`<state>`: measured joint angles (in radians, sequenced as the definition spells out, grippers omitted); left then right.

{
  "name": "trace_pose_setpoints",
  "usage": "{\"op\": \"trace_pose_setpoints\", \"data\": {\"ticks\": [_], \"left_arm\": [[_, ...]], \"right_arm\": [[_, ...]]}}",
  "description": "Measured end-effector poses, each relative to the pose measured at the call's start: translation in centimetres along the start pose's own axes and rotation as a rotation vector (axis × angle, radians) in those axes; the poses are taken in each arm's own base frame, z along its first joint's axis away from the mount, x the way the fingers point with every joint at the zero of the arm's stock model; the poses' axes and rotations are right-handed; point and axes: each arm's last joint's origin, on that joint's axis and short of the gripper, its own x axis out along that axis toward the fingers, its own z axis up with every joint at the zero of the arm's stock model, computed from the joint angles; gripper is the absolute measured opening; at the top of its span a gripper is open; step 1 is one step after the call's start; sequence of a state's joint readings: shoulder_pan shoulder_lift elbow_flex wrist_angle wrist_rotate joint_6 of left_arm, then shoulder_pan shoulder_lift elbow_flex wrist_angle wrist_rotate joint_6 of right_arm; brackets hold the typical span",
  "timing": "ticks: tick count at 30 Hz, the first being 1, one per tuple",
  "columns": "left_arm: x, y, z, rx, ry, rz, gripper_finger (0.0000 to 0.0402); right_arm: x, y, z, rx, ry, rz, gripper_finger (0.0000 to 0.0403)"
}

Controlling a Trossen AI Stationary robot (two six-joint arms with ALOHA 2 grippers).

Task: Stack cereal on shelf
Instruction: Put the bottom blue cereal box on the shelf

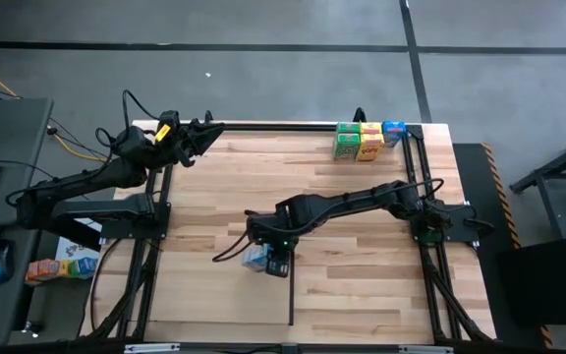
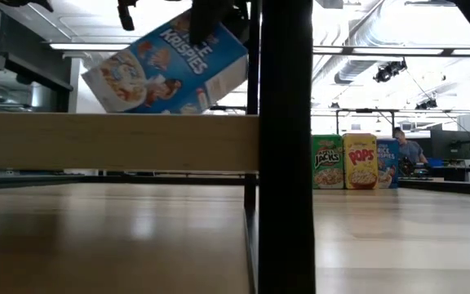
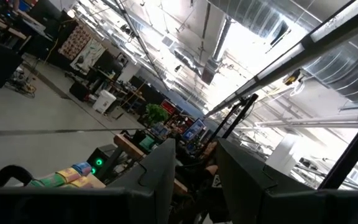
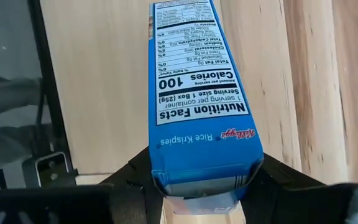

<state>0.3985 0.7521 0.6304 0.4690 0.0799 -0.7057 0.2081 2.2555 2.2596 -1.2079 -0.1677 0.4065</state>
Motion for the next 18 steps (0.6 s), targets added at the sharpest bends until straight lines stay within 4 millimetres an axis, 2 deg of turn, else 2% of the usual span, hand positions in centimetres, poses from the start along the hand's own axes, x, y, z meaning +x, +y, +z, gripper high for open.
{"op": "trace_pose_setpoints", "data": {"ticks": [4,8,11,14,18], "left_arm": [[0.0,-0.1,-0.1,-0.035,0.038,-0.045,0.0111],[-0.1,-0.7,-0.6,-0.046,0.203,-0.227,0.0111],[-0.2,-1.0,-0.7,-0.108,0.32,-0.3,0.0111],[-0.1,-1.9,-0.2,-0.092,0.495,-0.292,0.0111],[-0.7,-3.7,1.2,0.075,0.703,-0.206,0.0113]], "right_arm": [[0.0,0.1,0.1,-0.011,-0.015,0.007,0.0142],[0.0,0.1,0.1,-0.044,-0.013,0.011,0.0142],[0.0,0.1,0.1,-0.07,-0.01,0.014,0.0142],[0.0,0.0,0.1,-0.074,-0.004,0.011,0.0142],[0.0,-0.2,0.0,-0.068,0.01,0.004,0.0142]]}}
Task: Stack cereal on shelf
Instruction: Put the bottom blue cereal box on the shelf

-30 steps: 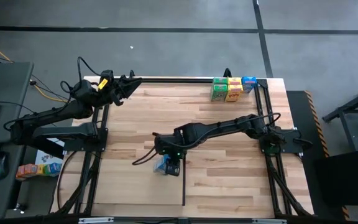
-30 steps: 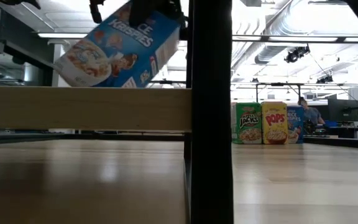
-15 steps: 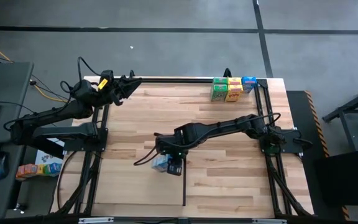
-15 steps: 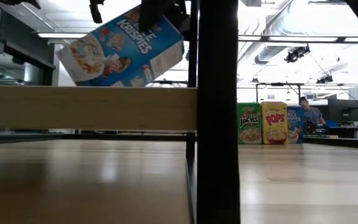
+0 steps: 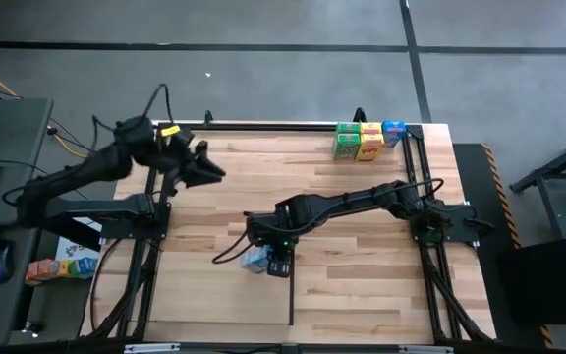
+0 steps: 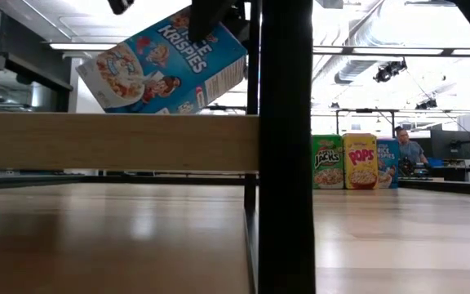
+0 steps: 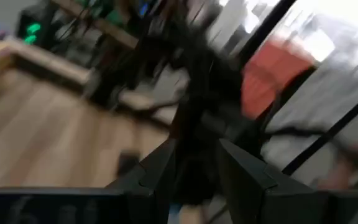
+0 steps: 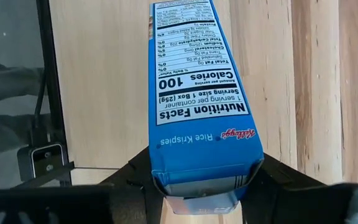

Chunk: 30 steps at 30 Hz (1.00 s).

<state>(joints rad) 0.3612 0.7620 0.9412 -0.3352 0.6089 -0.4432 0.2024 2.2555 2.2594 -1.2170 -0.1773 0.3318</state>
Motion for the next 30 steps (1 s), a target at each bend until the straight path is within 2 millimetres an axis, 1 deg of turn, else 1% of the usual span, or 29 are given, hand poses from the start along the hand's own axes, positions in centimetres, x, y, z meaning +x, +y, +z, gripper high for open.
{"op": "trace_pose_setpoints", "data": {"ticks": [3,5,7,10,12,17,21,24,28,30], "left_arm": [[-1.8,-1.8,0.7,0.06,0.113,0.133,0.0121],[-2.9,-2.8,0.8,0.063,0.18,0.197,0.0134],[-3.5,-3.3,0.3,0.022,0.271,0.212,0.0153],[-3.9,-3.7,-0.9,-0.054,0.378,0.205,0.0189],[-4.0,-3.9,-1.5,-0.074,0.433,0.196,0.0215],[-3.5,-4.4,-1.6,-0.071,0.454,0.144,0.0266],[-2.5,-4.3,-1.8,0.003,0.508,0.134,0.0287],[-1.5,-4.1,-2.0,0.086,0.541,0.168,0.0291],[-0.1,-3.9,-2.3,0.2,0.594,0.202,0.0291],[0.7,-3.8,-2.4,0.253,0.618,0.21,0.0291]], "right_arm": [[0.0,-0.1,0.0,0.003,0.007,-0.003,0.0142],[0.0,-0.1,0.0,0.002,0.006,-0.002,0.0142],[0.0,-0.1,0.0,0.002,0.006,-0.002,0.0142],[0.0,-0.2,0.0,0.012,-0.001,-0.01,0.0142],[-0.1,-0.3,0.2,0.027,-0.011,-0.01,0.0142],[-0.2,-0.8,0.5,0.05,-0.032,-0.005,0.0142],[-0.4,-1.1,0.8,0.058,-0.038,0.026,0.0142],[-1.5,-1.1,1.4,0.047,-0.082,0.056,0.0142],[-3.6,-1.2,2.3,0.039,-0.192,0.063,0.0142],[-4.6,-1.4,2.4,0.045,-0.239,0.056,0.0142]]}}
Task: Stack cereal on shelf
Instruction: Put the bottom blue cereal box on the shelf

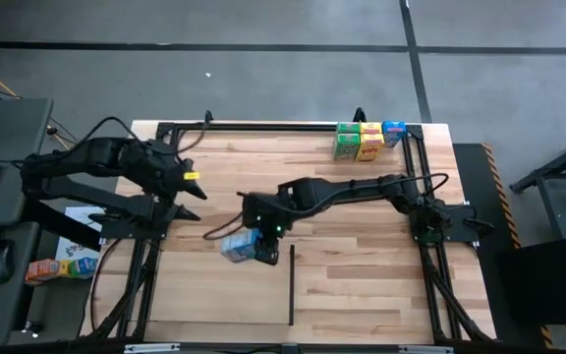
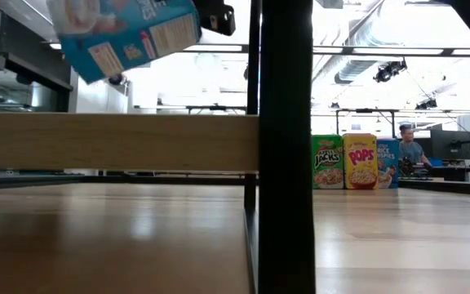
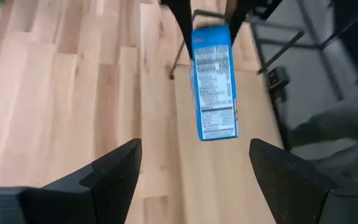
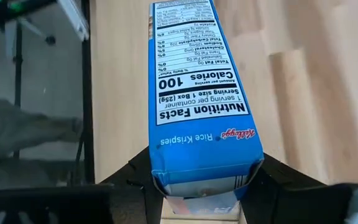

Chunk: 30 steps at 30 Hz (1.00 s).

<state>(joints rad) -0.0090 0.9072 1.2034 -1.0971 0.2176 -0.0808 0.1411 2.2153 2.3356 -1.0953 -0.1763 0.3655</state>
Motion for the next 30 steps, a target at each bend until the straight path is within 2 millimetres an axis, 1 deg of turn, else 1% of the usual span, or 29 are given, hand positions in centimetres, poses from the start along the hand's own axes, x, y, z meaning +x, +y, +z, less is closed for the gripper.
{"op": "trace_pose_setpoints", "data": {"ticks": [2,6,9,11,16,19,26,30], "left_arm": [[0.7,0.0,0.4,0.038,0.008,0.023,0.0291],[2.4,0.1,1.1,0.069,0.001,0.029,0.0291],[4.2,0.4,1.1,0.062,-0.002,0.019,0.0291],[5.3,0.6,0.8,0.053,0.026,0.025,0.0291],[7.4,1.0,0.2,0.032,0.079,0.015,0.0291],[8.1,1.1,0.3,0.028,0.085,-0.003,0.0291],[9.4,1.3,0.5,0.026,0.125,0.002,0.0291],[9.8,1.3,0.5,0.017,0.136,0.005,0.0277]], "right_arm": [[-0.7,-0.2,0.3,0.005,-0.024,-0.018,0.0142],[-1.3,-0.7,0.8,0.011,-0.07,-0.044,0.0142],[-1.7,-1.1,1.1,0.012,-0.093,-0.076,0.0142],[-1.7,-1.4,1.1,0.017,-0.093,-0.088,0.0142],[-1.7,-1.5,1.3,-0.009,-0.121,-0.123,0.0142],[-1.7,-1.5,1.3,-0.021,-0.13,-0.15,0.0142],[-1.8,-1.4,1.8,-0.043,-0.183,-0.136,0.0142],[-1.7,-1.4,1.8,-0.067,-0.178,-0.137,0.0142]]}}
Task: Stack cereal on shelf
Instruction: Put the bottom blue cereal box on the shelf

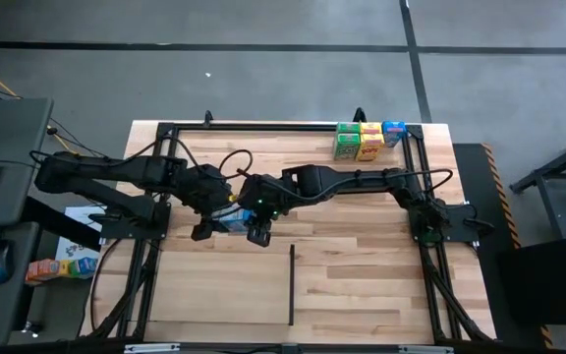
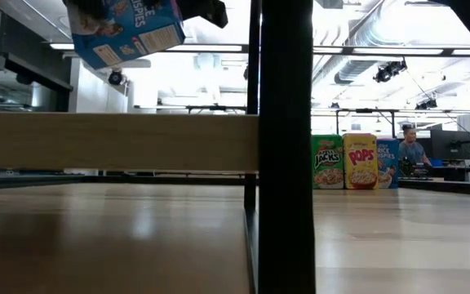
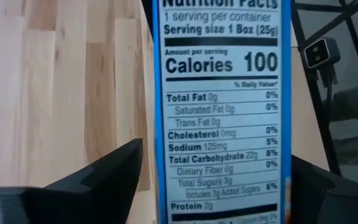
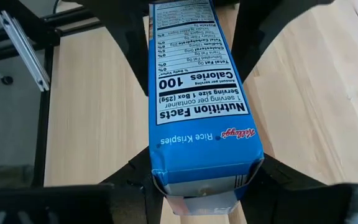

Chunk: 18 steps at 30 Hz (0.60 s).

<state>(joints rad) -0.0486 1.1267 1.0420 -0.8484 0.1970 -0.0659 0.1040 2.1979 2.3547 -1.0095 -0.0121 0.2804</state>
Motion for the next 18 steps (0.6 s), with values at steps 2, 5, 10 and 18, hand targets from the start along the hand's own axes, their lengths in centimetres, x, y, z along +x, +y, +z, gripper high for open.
{"op": "trace_pose_setpoints", "data": {"ticks": [2,5,10,18], "left_arm": [[0.0,0.0,0.0,0.0,-0.001,0.0,0.0256],[0.0,0.0,0.0,0.0,0.0,-0.004,0.021],[0.0,0.0,0.0,0.004,0.001,-0.009,0.0134],[-0.5,-0.1,-0.4,-0.014,0.007,0.006,0.0124]], "right_arm": [[0.0,0.0,0.0,-0.001,0.004,0.005,0.0142],[0.0,0.1,-0.1,-0.002,0.013,0.037,0.0142],[0.0,0.1,-0.1,-0.074,0.02,0.06,0.0148],[-1.1,-0.8,-0.4,-0.089,0.076,0.016,0.0209]]}}
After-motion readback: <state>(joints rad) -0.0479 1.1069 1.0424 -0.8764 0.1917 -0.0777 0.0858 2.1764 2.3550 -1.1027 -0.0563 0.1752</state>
